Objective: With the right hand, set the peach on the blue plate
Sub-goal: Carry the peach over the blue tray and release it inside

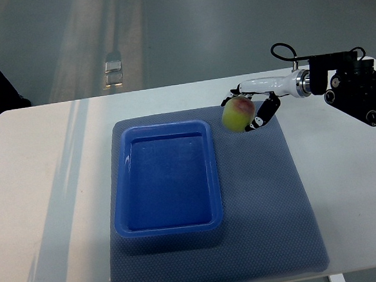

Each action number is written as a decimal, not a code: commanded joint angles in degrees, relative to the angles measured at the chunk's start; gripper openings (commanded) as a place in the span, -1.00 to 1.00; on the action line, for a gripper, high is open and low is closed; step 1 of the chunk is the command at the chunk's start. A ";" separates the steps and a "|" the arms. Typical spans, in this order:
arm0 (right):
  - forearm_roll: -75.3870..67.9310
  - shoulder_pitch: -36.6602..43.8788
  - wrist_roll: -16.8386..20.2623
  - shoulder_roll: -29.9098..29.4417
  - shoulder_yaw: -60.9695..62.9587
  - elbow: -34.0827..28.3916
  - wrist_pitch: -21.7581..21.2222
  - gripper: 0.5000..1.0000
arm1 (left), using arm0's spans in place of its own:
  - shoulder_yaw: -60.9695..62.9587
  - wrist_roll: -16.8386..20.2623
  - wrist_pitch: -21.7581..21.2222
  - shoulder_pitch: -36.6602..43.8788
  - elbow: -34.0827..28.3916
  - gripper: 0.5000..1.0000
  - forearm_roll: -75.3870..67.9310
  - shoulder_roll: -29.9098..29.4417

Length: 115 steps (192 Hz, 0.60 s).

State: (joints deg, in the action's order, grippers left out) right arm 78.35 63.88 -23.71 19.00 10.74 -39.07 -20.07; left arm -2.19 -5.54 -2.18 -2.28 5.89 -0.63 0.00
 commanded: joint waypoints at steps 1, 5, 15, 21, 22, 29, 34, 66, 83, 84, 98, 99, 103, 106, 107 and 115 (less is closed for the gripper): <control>-0.22 0.72 -0.11 -3.09 0.16 0.13 -0.05 -0.43 | 0.00 0.00 -0.10 0.09 0.00 1.00 0.01 0.00; -0.22 0.72 -0.11 -3.09 0.16 0.13 -0.05 -0.43 | 0.00 0.00 -0.10 0.09 0.00 1.00 0.01 0.00; -1.88 0.80 0.15 -6.87 0.07 0.22 0.04 -0.41 | 0.00 0.00 -0.28 0.17 -0.09 1.00 0.01 0.00; -2.32 0.89 0.15 -8.36 -0.10 0.57 0.21 -0.40 | 0.00 0.00 -0.36 0.26 -0.09 1.00 0.01 0.00; -2.33 0.89 0.15 -8.37 -0.10 0.57 0.21 -0.40 | 0.00 0.00 -0.36 0.26 -0.09 1.00 0.01 0.00; -2.33 0.89 0.15 -8.37 -0.10 0.57 0.21 -0.40 | 0.00 0.00 -0.36 0.26 -0.09 1.00 0.01 0.00; -2.41 1.24 0.15 -11.79 -0.37 2.06 0.21 -0.35 | -0.09 0.00 -0.36 0.35 -0.09 1.00 0.01 0.00; -1.89 1.86 0.15 -17.07 -0.90 4.70 -0.23 -0.11 | -0.09 0.00 -0.54 0.35 -0.09 1.00 0.01 0.00; -1.45 1.68 0.24 -18.82 -1.07 5.40 -0.32 0.01 | -0.09 0.00 -0.54 0.44 -0.09 1.00 0.10 0.00; -1.36 1.68 0.24 -19.00 -1.07 5.49 -0.32 0.02 | -0.09 0.00 -0.54 0.35 -0.09 1.00 0.10 0.00; -1.10 1.42 0.33 -19.00 -1.77 6.02 -0.32 0.12 | -0.09 0.00 -0.54 0.35 -0.09 1.00 0.01 0.00; -1.10 1.42 0.33 -19.00 -1.77 6.02 -0.32 0.12 | -0.09 0.00 -0.54 0.35 -0.09 1.00 0.01 0.00; -1.10 1.42 0.33 -19.00 -1.77 6.02 -0.32 0.12 | -0.09 0.00 -0.54 0.35 -0.09 1.00 0.01 0.00; -1.10 1.42 0.33 -19.00 -1.77 6.02 -0.32 0.12 | -0.09 0.00 -0.54 0.35 -0.09 1.00 0.01 0.00; -1.10 1.42 0.33 -19.00 -1.77 6.02 -0.32 0.12 | -0.09 0.00 -0.54 0.35 -0.09 1.00 0.01 0.00; -1.10 1.24 0.42 -19.00 -3.97 6.81 0.21 0.16 | -0.09 0.00 -0.54 0.35 -0.09 1.00 0.01 0.00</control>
State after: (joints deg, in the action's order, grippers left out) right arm 77.14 65.40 -23.39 0.19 9.09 -33.20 -20.39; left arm -2.29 -5.54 -2.73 -1.92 5.78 -0.56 0.00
